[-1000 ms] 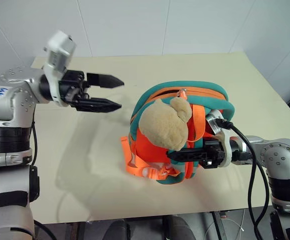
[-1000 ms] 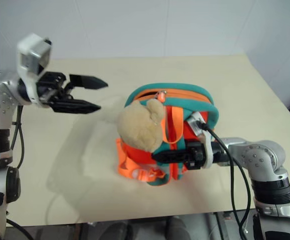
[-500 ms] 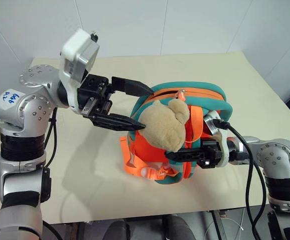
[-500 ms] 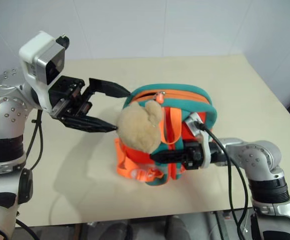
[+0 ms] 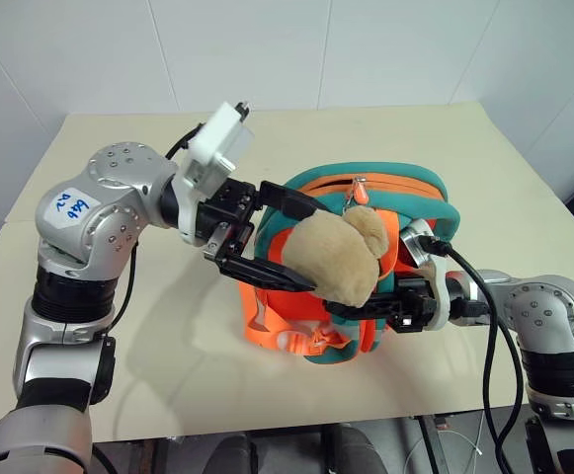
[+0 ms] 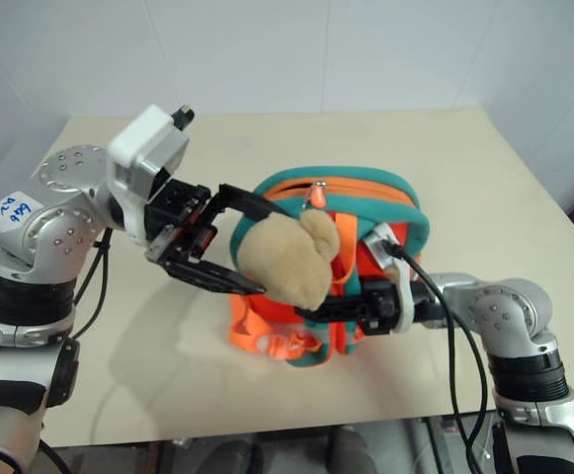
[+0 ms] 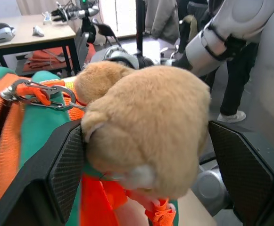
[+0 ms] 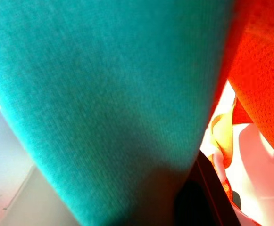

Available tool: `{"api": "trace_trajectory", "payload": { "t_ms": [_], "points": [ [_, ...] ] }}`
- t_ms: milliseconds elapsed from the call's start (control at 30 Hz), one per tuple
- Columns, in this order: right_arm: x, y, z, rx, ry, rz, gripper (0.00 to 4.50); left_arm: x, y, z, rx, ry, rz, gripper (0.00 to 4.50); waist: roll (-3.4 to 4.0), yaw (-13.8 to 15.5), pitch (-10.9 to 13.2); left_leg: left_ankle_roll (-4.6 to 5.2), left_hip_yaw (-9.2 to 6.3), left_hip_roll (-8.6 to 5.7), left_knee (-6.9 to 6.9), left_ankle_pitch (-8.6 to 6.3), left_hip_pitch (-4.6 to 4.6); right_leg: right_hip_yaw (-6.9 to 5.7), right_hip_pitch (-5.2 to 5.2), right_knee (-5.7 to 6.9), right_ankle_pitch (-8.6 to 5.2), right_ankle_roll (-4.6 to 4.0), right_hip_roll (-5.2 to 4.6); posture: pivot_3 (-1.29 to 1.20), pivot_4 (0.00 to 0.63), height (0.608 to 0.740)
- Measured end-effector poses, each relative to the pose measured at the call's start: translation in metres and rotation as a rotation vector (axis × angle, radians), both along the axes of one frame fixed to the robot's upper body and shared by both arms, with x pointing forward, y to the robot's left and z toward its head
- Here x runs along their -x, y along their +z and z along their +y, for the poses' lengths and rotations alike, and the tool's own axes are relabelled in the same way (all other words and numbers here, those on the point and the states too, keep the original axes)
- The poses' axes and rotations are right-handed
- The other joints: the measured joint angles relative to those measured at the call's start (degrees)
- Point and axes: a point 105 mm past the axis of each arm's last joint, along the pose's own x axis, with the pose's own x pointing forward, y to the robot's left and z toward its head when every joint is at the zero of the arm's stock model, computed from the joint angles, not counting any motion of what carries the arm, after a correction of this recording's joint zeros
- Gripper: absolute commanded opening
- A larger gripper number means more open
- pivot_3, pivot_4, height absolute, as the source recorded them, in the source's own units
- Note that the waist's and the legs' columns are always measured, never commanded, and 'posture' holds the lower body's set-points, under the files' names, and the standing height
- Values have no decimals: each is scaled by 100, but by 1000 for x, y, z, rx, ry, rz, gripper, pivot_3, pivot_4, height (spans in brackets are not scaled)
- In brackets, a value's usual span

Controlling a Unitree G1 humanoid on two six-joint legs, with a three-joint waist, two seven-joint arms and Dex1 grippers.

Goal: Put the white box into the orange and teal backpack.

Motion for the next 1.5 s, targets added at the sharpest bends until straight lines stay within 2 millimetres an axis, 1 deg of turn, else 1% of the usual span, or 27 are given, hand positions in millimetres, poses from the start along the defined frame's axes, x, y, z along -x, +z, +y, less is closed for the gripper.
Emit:
{"api": "trace_trajectory", "payload": {
  "t_ms": [67, 267, 367, 433, 500, 633, 833, 900, 967, 1000, 1067, 1167, 1267, 1433, 1500],
  "points": [
    [0, 0, 0, -1, -1, 0, 921, -1, 0, -3, 14, 3, 1, 3658, 0, 3, 0, 1, 0, 0, 0, 0, 0, 0, 1, 0, 0, 0, 0, 0, 150, 740],
    [0, -1, 0, 1, -5, 2, 921, -4, 1, -4, 24, 23, -3, 1784, 0, -3, 0, 0, 0, 1, 0, 0, 0, 0, 0, 0, 0, 0, 0, 0, 150, 740],
    [0, -1, 0, 0, -5, 1, 921, -6, 1, -3, 28, 36, -15, 989, 0, 2, 0, 0, 0, 0, 0, 0, 0, 0, 1, 0, 0, 0, 0, 0, 150, 740],
    [0, -1, 0, 0, -5, 0, 921, -7, 2, -4, 32, 44, -22, 585, 0, 1, 0, 0, 0, 0, 0, 0, 0, 0, 0, 0, 0, 0, 0, 0, 150, 740],
    [0, -1, 0, -1, -6, 0, 921, -7, 2, -3, 32, 46, -23, 378, 0, -1, 0, 0, 0, 0, 0, 0, 0, 0, 0, 0, 0, 0, 0, 0, 150, 740],
    [0, -1, 1, -5, -4, -1, 921, -10, 4, 7, 14, 79, -33, 327, 0, -13, 0, 0, 1, 1, 0, 0, 1, 0, 0, 1, 0, 0, 1, 0, 150, 740],
    [-1, 0, 2, -13, -3, -5, 921, -19, 14, 39, 13, 167, -6, 327, 0, -11, 0, 5, 0, 1, 0, -3, 2, 0, 0, 2, 0, 0, 1, 0, 150, 740],
    [-1, 0, 2, -18, -4, -11, 921, -25, 18, 49, 18, 204, 10, 327, 0, -3, 0, 7, -1, 1, 0, -4, 2, -1, 0, 1, 0, 0, 1, 0, 150, 740],
    [-1, 1, 3, -22, -3, -13, 921, -34, 21, 63, 15, 272, 11, 327, 0, -12, 0, 7, 2, 0, 0, -4, 3, 0, 0, 1, 0, 0, 1, 0, 150, 740],
    [-1, 1, 3, -22, -3, -13, 921, -39, 21, 72, 11, 313, 10, 327, 0, -15, 0, 9, 1, 0, 0, -5, 4, 0, 0, 2, 0, 0, 2, 0, 150, 740],
    [-1, 1, 3, -22, -4, -13, 921, -46, 20, 82, 7, 357, 18, 327, 0, -4, 0, 14, 0, 0, 0, -8, 3, -1, 0, 2, 0, 0, 2, 0, 150, 740],
    [-1, 0, 3, -22, -5, -12, 921, -55, 14, 98, 5, 415, 59, 327, 0, -3, 0, 20, 2, 0, 0, -12, 3, -1, 1, 2, 0, 0, 1, 0, 150, 740],
    [0, -1, 3, -21, -6, -11, 921, -66, -1, 114, -8, 482, 111, 327, 0, -3, 0, 22, 2, 0, 0, -12, 3, -2, 1, 3, 0, 0, 1, 0, 150, 740],
    [1, -1, 4, -14, -10, -15, 921, -73, -24, 127, -42, 522, 166, 327, 0, -11, 0, 21, 3, 2, 0, -12, 3, -1, 0, 3, 0, -1, 2, 0, 150, 740],
    [1, -2, 4, -13, -10, -13, 921, -75, -37, 131, -75, 540, 186, 327, 0, -10, 0, 23, 4, 2, 0, -13, 4, -1, 0, 3, 0, -1, 1, 0, 150, 740]
  ]
}}
